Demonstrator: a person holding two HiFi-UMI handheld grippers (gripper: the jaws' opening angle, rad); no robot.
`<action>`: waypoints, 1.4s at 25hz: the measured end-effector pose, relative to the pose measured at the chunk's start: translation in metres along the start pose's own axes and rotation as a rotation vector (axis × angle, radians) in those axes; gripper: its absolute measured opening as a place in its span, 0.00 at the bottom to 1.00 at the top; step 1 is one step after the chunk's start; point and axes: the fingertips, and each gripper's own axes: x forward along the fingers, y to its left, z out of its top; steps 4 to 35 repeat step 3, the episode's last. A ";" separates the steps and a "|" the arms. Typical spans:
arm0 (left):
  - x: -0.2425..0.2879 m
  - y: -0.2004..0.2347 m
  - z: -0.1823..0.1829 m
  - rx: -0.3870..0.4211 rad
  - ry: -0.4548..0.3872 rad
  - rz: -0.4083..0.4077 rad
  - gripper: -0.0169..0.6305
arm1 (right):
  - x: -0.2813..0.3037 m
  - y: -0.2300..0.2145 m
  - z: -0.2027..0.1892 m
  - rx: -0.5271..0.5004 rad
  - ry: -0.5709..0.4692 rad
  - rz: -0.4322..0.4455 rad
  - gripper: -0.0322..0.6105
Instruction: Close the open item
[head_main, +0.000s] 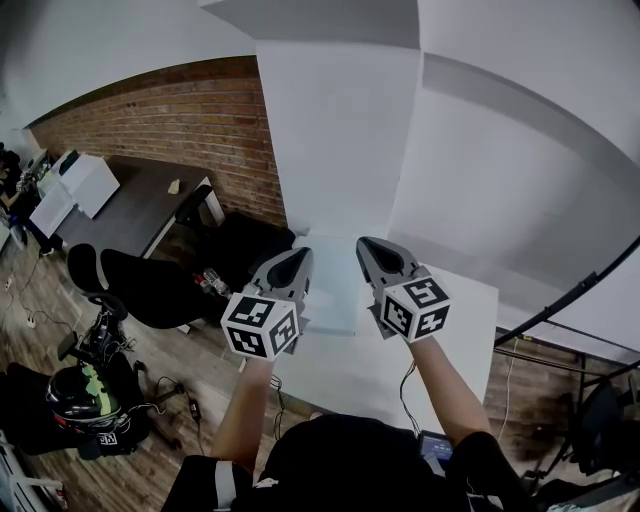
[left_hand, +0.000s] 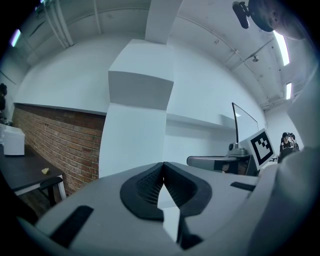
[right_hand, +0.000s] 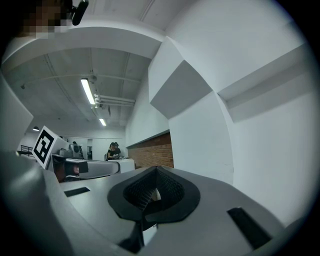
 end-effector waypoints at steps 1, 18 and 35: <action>0.000 0.001 0.000 -0.003 0.000 0.000 0.05 | 0.001 0.000 0.000 0.000 0.000 0.001 0.11; 0.000 0.004 0.001 -0.011 0.000 0.002 0.05 | 0.003 0.001 0.001 0.001 0.001 0.002 0.11; 0.000 0.004 0.001 -0.011 0.000 0.002 0.05 | 0.003 0.001 0.001 0.001 0.001 0.002 0.11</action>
